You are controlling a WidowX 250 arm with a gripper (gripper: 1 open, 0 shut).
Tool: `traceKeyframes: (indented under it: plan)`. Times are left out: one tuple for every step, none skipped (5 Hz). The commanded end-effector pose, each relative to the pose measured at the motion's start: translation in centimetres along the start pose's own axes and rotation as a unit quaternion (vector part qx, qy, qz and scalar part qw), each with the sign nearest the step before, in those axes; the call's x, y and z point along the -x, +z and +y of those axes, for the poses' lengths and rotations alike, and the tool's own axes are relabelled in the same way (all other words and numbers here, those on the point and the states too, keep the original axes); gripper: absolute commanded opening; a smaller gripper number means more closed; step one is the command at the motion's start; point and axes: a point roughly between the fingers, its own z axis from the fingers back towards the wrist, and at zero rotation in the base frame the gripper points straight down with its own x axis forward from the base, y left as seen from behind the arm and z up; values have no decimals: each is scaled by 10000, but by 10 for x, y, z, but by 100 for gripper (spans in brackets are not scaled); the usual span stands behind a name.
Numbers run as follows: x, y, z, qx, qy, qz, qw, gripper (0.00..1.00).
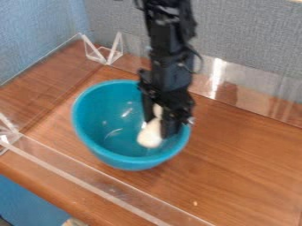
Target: Remove the mushroom from inside the blue bowl and put it on the table
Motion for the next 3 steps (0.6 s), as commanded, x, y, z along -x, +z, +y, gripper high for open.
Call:
traceKeyframes:
  plan:
    - [-5,-2,5,-98,-316,-110,9994,0]
    - [3,-9,9,-69,-527,-77,9986,0]
    - [4,-8,8,-57,-718,-80,9974,0]
